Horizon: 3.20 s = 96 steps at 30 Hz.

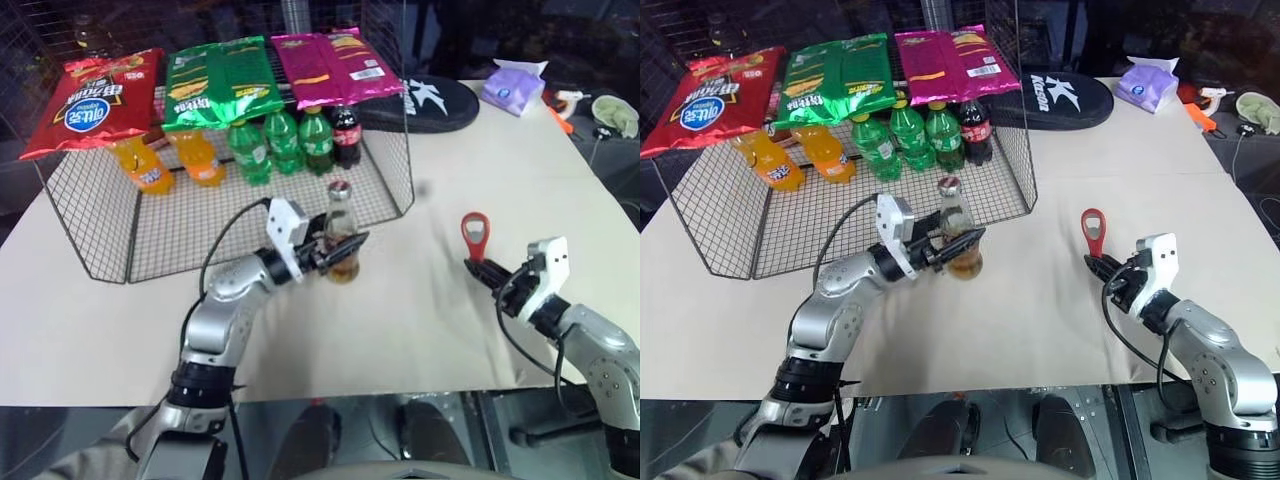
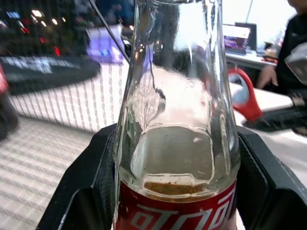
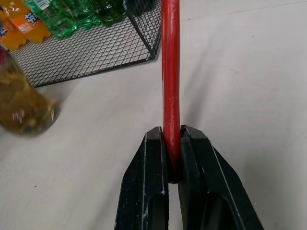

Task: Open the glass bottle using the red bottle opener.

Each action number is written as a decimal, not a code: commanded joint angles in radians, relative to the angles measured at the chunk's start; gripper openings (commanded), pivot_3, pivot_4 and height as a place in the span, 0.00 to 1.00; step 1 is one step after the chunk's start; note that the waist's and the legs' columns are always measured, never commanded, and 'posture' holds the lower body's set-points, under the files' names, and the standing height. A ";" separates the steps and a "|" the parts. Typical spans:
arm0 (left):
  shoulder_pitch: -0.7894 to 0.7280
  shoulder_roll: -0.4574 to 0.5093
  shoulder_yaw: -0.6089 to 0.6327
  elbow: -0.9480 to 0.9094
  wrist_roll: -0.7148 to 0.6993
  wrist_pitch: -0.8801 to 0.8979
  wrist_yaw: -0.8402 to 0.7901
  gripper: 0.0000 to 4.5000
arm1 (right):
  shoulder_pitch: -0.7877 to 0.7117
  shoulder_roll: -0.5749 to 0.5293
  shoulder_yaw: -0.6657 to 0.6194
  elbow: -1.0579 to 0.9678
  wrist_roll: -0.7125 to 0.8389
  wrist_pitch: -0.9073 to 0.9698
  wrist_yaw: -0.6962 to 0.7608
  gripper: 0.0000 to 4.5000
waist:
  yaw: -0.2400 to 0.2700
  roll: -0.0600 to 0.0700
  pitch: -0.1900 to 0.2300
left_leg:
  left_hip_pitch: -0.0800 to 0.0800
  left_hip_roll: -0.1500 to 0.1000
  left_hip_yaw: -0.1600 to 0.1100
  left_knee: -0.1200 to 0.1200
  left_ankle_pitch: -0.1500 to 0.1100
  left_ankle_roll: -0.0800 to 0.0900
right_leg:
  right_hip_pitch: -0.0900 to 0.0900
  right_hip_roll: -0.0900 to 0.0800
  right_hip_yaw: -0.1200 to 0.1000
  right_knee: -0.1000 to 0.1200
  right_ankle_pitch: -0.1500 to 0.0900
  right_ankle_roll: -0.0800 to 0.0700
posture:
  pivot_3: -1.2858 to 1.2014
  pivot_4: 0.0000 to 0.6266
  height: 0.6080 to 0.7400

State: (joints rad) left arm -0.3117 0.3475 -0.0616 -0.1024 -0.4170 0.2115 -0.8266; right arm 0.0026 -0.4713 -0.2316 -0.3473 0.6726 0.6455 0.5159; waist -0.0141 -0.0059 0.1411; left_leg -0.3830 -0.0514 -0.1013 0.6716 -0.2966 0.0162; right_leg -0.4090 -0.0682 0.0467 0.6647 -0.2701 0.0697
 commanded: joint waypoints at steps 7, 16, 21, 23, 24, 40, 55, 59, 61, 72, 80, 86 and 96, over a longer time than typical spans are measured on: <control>0.011 -0.004 -0.019 -0.015 0.018 -0.068 -0.045 0.85 | -0.014 -0.002 -0.019 -0.031 0.009 -0.015 0.002 0.00 | 0.002 0.000 0.000 | 0.000 0.000 0.000 0.000 0.000 0.000 | 0.000 -0.001 0.000 -0.001 0.000 0.000 | 0.52 0.24 1.00; 0.029 -0.001 0.014 -0.062 -0.012 -0.091 -0.043 0.98 | -0.030 0.006 -0.004 -0.027 0.005 -0.023 0.013 0.00 | 0.001 0.000 0.000 | 0.000 0.000 0.000 0.000 0.000 0.000 | 0.000 0.000 0.000 0.000 0.000 0.000 | 0.52 0.24 1.00; 0.022 -0.009 0.043 -0.100 -0.064 -0.061 -0.033 0.98 | -0.032 0.009 0.002 -0.020 -0.004 -0.028 0.015 0.00 | 0.001 0.000 0.000 | 0.000 0.000 0.000 0.000 0.000 0.000 | 0.000 0.000 0.000 0.000 0.000 0.000 | 0.52 0.24 1.00; 0.021 -0.004 0.044 -0.106 -0.069 -0.056 -0.034 0.98 | -0.028 0.011 0.005 -0.022 -0.004 -0.028 0.014 0.00 | 0.001 0.000 0.000 | 0.000 0.000 0.000 0.000 0.000 0.000 | 0.000 0.000 0.000 0.000 0.000 0.000 | 0.52 0.24 1.00; 0.022 0.000 0.045 -0.109 -0.074 -0.050 -0.034 0.98 | -0.025 0.010 0.007 -0.023 -0.005 -0.028 0.015 0.00 | 0.001 0.000 0.000 | 0.000 0.000 0.000 0.000 0.000 0.000 | 0.000 0.000 0.000 0.000 0.000 0.000 | 0.52 0.24 1.00; 0.023 0.010 0.047 -0.094 -0.077 -0.066 -0.050 0.98 | -0.043 0.015 0.024 0.001 -0.014 -0.039 0.012 0.00 | 0.001 0.000 0.000 | 0.000 0.000 0.000 0.000 0.000 0.000 | 0.000 0.000 0.000 0.000 0.000 0.000 | 0.52 0.24 1.00; 0.018 -0.012 0.047 -0.047 -0.054 -0.120 -0.073 0.98 | -0.092 0.013 0.026 0.041 -0.039 -0.049 0.028 0.00 | 0.000 0.000 0.000 | 0.000 0.000 0.000 0.000 0.000 0.000 | 0.000 0.000 0.000 0.000 0.000 0.000 | 0.52 0.24 1.00; 0.017 -0.013 0.045 -0.036 -0.051 -0.133 -0.076 0.98 | -0.103 0.013 0.027 0.047 -0.043 -0.048 0.033 0.00 | 0.000 0.000 0.000 | 0.000 0.000 0.000 0.000 0.000 0.000 | 0.000 0.000 0.000 0.000 0.000 0.000 | 0.52 0.24 1.00; 0.018 -0.012 0.043 -0.033 -0.050 -0.137 -0.078 0.98 | -0.106 0.013 0.026 0.049 -0.045 -0.048 0.036 0.00 | 0.000 0.000 0.000 | 0.000 0.000 0.000 0.000 0.000 0.000 | 0.000 0.000 0.000 0.000 0.000 0.000 | 0.52 0.24 1.00; 0.022 -0.015 0.039 -0.016 -0.043 -0.147 -0.083 0.86 | -0.121 0.016 0.031 0.059 -0.050 -0.053 0.039 0.00 | 0.000 0.000 0.000 | 0.000 0.000 0.000 0.000 0.000 0.000 | 0.000 0.000 0.000 0.000 0.000 0.000 | 0.52 0.24 1.00; 0.019 -0.016 0.035 -0.013 -0.034 -0.149 -0.088 0.49 | -0.126 0.021 0.035 0.063 -0.055 -0.058 0.039 0.00 | 0.000 0.000 0.000 | 0.000 0.000 0.000 0.000 0.000 0.000 | 0.000 0.000 0.000 0.000 0.000 0.000 | 0.52 0.24 1.00; 0.019 -0.016 0.032 -0.014 -0.029 -0.152 -0.086 0.49 | -0.151 -0.015 0.100 0.015 -0.156 -0.142 0.059 0.00 | 0.000 0.000 0.000 | 0.000 0.000 0.000 0.000 0.000 0.000 | 0.000 0.000 0.000 0.000 0.000 0.000 | 0.52 0.24 1.00; 0.015 -0.018 0.025 0.009 -0.024 -0.167 -0.092 0.49 | -0.272 0.010 0.357 0.022 -0.562 -0.537 0.005 0.00 | 0.001 0.000 0.000 | 0.000 0.000 0.000 0.001 0.000 0.000 | 0.000 0.000 -0.001 0.000 0.000 0.000 | 0.52 0.24 1.00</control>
State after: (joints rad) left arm -0.2867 0.3292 -0.0366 -0.0938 -0.4490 0.0585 -0.9143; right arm -0.2486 -0.4681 0.1061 -0.3167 0.1792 0.2039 0.5414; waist -0.0136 -0.0058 0.1409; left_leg -0.3828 -0.0517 -0.1015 0.6723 -0.2965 0.0160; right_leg -0.4090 -0.0685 0.0461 0.6648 -0.2701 0.0697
